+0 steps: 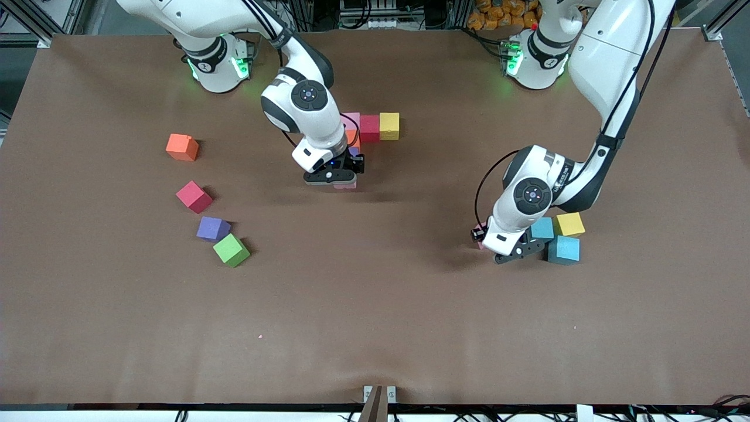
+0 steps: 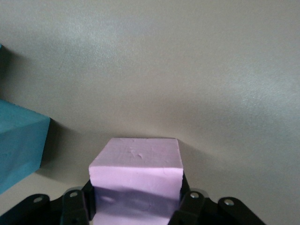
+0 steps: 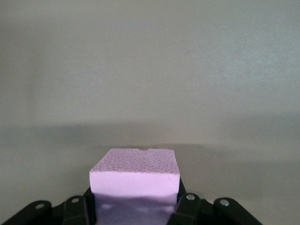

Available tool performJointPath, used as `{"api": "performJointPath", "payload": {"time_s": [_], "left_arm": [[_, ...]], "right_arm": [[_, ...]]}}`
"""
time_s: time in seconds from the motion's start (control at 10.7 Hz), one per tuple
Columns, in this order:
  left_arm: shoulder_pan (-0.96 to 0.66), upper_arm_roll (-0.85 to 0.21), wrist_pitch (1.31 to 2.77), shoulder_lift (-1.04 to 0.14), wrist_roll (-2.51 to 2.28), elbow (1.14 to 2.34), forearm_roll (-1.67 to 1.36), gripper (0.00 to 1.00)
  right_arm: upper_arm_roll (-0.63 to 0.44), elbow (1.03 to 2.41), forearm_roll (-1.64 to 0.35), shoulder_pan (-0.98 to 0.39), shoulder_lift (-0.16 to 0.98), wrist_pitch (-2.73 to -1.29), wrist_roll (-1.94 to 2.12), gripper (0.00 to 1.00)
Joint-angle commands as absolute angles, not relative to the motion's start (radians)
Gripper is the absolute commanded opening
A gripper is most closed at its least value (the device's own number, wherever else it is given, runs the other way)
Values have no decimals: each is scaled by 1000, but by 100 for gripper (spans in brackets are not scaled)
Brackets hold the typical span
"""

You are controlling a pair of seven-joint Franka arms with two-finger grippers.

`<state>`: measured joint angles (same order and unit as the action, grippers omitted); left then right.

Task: Arrange 11 blocks into digit 3

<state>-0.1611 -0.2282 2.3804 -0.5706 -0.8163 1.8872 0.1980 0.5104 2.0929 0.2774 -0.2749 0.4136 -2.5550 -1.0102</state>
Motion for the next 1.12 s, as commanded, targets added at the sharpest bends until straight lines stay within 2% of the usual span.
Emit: {"api": "performJointPath", "payload": {"time_s": [0.0,0.37,1.03], "left_arm": [[-156,-232,2375,-554,-824,1869,224,42],[-158,-241,2343,-506,-836,1865,210,41],[-169,-253,2278,-454,-942,1867,209,39]], "right_arm": [[515,2100,299,-259,431,-2585,-1048,24],[512,2088,397,-264,497,-2591,-1113,24],[511,2049,411,-287,548,-2591,-1141,24]]}}
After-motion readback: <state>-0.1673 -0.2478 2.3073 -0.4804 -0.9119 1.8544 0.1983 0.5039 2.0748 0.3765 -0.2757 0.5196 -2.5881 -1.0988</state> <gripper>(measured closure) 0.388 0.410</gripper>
